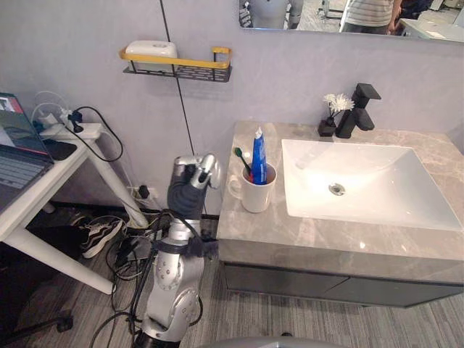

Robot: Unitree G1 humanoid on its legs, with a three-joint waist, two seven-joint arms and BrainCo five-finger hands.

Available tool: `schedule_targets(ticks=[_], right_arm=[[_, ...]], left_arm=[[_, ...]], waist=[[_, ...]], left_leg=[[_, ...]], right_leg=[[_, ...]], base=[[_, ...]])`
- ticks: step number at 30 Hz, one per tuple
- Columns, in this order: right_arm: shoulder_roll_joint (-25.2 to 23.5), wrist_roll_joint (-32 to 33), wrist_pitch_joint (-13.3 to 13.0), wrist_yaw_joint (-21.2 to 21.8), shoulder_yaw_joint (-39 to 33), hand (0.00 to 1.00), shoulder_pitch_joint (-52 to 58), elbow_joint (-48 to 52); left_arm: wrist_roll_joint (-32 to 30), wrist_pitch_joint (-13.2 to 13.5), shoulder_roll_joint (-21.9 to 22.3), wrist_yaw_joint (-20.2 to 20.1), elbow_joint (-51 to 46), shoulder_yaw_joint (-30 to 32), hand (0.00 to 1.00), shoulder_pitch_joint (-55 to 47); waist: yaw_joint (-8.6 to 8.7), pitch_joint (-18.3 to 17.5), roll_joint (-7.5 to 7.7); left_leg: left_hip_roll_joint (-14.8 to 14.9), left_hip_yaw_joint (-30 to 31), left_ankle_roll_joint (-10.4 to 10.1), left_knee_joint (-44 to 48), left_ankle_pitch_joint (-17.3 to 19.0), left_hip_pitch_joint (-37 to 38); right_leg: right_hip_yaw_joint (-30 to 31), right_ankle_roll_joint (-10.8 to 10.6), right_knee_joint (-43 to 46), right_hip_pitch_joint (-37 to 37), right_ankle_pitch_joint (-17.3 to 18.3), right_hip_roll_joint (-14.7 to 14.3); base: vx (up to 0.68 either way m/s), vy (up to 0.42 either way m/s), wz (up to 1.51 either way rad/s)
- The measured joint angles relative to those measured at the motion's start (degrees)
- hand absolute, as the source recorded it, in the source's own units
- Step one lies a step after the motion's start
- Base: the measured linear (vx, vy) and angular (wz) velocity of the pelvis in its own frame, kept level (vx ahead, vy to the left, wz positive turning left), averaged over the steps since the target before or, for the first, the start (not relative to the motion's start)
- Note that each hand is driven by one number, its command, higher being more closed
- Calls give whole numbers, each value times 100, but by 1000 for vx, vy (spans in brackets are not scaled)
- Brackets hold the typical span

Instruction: Organize washtable

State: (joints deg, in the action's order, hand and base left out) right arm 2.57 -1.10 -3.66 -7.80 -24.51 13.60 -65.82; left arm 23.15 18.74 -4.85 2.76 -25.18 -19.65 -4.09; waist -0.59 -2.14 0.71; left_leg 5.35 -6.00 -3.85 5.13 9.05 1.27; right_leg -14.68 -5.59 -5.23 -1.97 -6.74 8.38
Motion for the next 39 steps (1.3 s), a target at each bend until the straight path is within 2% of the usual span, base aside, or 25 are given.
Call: schedule_targets(ticks=[5,15,26,31,39], right_arm=[[97,-2,4,-2,85,0,-73,7],[117,-4,5,-98,266,0,-138,33],[112,-6,7,-110,416,0,-264,35],[109,-6,7,-108,429,0,-315,45],[109,-6,10,-111,428,0,-316,45]], left_arm=[[-2,-74,-309,-60,662,-515,100,198],[-393,-303,-442,-101,1938,-967,100,439],[-614,-503,-451,-48,2794,-963,100,667],[-621,-512,-447,60,3089,-942,100,690],[-684,-516,-420,133,3421,-917,100,933]], waist=[[20,-15,-22],[168,-4,-8],[215,110,82],[330,130,81],[339,136,81]], left_leg=[[1,-4,-1,-15,-1,29],[-2,-20,-3,-181,-4,141],[-9,-65,-3,-236,-5,200],[-8,-77,-3,-242,-5,201],[-7,-154,-3,-278,-5,225]], right_leg=[[-20,14,-4,15,-10,-3],[-13,14,-42,15,-1,-10],[-14,13,-47,16,-1,-9],[-5,13,-48,9,0,-11],[49,13,-49,-12,0,-18]], base=[[0,0,0],[10,-2,-3],[15,2,-1],[0,0,0],[1,1,-3]])
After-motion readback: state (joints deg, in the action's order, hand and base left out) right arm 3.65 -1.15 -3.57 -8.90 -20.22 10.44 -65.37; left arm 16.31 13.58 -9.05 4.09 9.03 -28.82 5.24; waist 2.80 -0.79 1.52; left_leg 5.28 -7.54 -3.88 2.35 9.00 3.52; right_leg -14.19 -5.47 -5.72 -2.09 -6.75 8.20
